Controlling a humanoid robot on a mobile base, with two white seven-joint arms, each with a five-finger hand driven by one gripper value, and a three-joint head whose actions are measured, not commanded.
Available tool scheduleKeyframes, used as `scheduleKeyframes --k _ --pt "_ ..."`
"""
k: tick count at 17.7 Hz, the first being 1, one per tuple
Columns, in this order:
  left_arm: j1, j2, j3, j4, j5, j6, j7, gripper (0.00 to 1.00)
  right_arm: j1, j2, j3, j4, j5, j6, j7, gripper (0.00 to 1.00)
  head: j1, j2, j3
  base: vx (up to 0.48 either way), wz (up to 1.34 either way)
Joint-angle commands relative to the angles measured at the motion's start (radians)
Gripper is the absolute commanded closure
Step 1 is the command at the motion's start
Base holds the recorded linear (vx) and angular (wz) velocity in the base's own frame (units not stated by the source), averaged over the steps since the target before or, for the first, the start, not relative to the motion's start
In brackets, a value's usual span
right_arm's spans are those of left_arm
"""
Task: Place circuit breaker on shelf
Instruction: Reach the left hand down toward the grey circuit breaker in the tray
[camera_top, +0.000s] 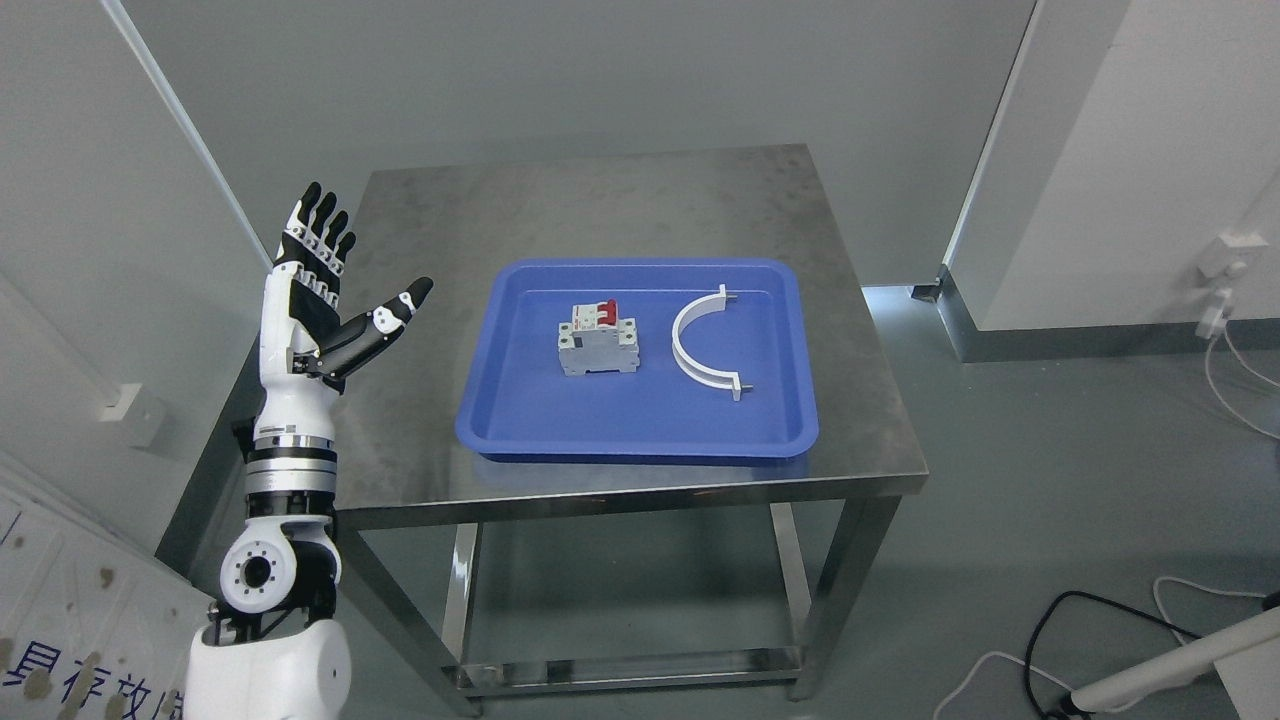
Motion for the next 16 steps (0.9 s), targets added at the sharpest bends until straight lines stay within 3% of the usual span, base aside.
scheduleKeyframes --k 1,5,8,11,13,16 --pt "0.012 0.017 0.009 0.0 0.0 0.006 -0.005 0.0 0.0 -0.018 0.02 0.0 0.0 0.063 -0.001 0.0 0.0 0.0 0.0 0.0 0.0" --pt "0.026 0.026 -0.057 0.0 -0.012 0.01 -0.041 0.0 0.0 -0.018 0.02 0.0 0.0 0.063 -0.001 0.0 0.0 0.0 0.0 -0.002 0.03" --pt "-0.035 0.159 -0.169 0.005 -0.093 0.035 -0.182 0.0 0.0 -0.018 0.02 0.0 0.0 0.063 -0.001 0.0 0.0 0.0 0.0 0.066 -0.1" --pt "-0.048 0.263 -0.125 -0.016 -0.107 0.199 -0.261 0.01 0.0 -0.018 0.02 0.0 0.0 0.063 -0.001 0.0 0.0 0.0 0.0 0.113 -0.12" --pt "-0.037 0.349 -0.103 -0.047 -0.101 0.236 -0.395 0.02 0.0 -0.018 0.02 0.0 0.0 0.063 -0.001 0.0 0.0 0.0 0.0 0.113 -0.13" --pt "-0.035 0.353 -0.077 -0.098 -0.098 0.245 -0.586 0.05 0.0 -0.018 0.02 0.0 0.0 0.063 -0.001 0.0 0.0 0.0 0.0 0.123 -0.16"
